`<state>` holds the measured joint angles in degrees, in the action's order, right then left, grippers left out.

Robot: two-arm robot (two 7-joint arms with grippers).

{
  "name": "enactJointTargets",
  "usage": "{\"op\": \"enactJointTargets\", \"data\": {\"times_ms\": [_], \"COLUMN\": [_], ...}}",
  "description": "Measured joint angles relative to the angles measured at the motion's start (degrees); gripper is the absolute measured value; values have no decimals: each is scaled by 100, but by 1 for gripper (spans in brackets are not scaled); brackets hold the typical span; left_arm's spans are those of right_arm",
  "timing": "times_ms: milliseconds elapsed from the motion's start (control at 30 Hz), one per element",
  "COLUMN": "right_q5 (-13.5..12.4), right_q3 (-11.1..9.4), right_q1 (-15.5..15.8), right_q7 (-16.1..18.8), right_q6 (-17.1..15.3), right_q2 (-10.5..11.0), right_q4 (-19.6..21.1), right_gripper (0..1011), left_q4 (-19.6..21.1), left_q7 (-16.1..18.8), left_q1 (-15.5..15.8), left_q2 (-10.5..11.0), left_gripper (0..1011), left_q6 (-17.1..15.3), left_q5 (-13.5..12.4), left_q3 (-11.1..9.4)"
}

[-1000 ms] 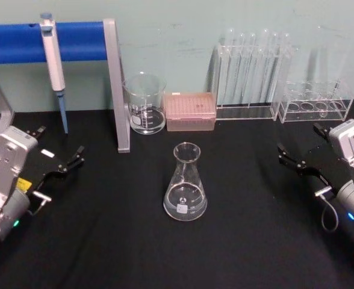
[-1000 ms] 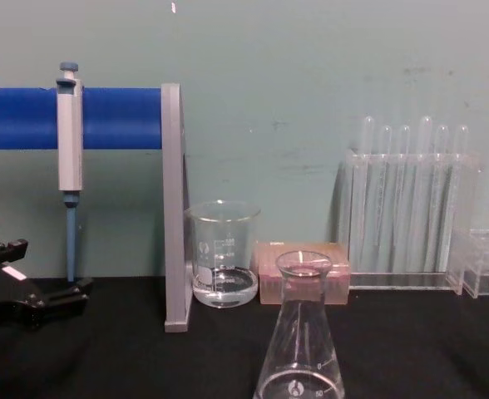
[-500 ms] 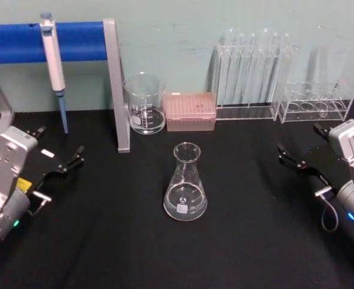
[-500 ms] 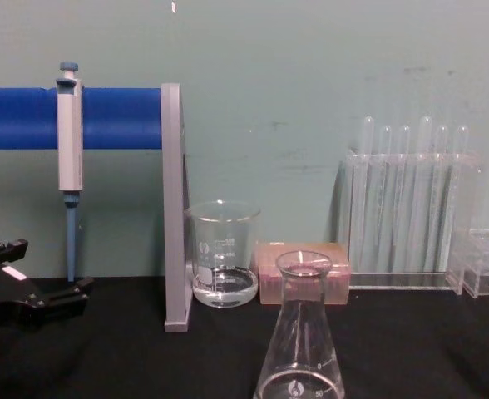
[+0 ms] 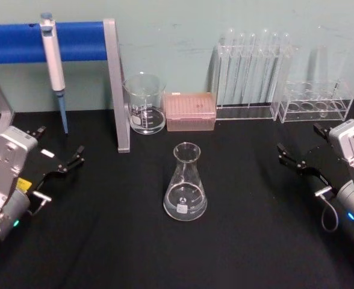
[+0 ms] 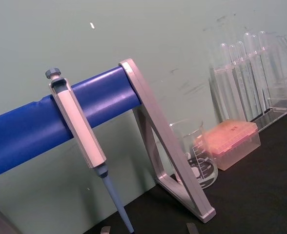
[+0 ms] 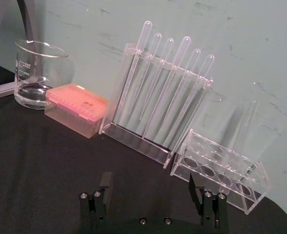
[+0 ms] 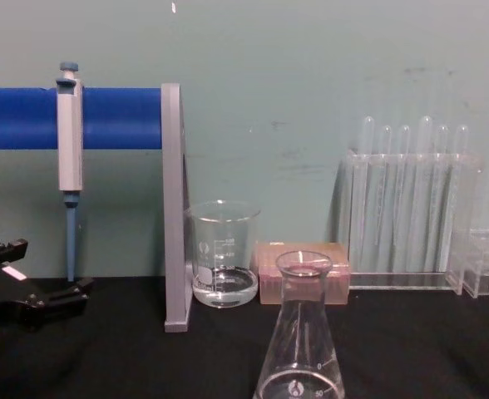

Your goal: Grasp the erlenmeyer flask with one hand, shake it three times, then place it back.

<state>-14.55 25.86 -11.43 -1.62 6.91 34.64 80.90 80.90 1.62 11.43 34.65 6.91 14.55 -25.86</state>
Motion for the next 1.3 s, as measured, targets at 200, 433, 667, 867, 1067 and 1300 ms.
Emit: {"op": "enactJointTargets", "data": {"times_ms": [200, 433, 667, 867, 1067, 1300], "right_q5": [0, 4, -51, -201, -485, -820], "right_q3": [0, -101, -239, -412, -614, -752], "right_q1": [0, 69, 192, 408, 725, 975], "right_q7": [0, 136, 278, 437, 718, 1120], "right_q6": [0, 4, 43, 64, 65, 65], "right_q2": [0, -7, 5, 58, 147, 205], "right_q4": [0, 30, 114, 292, 562, 746], "right_gripper": [1000, 1000, 1000, 1000, 1000, 1000], "left_q4": [0, 0, 0, 0, 0, 0], "left_q7": [0, 0, 0, 0, 0, 0], "left_q1": [0, 0, 0, 0, 0, 0], "left_q2": [0, 0, 0, 0, 0, 0], "left_gripper": [1001, 1001, 1001, 1001, 1001, 1001], "left_q6": [0, 0, 0, 0, 0, 0], "left_q5": [0, 0, 0, 0, 0, 0], "left_q3": [0, 0, 0, 0, 0, 0]}}
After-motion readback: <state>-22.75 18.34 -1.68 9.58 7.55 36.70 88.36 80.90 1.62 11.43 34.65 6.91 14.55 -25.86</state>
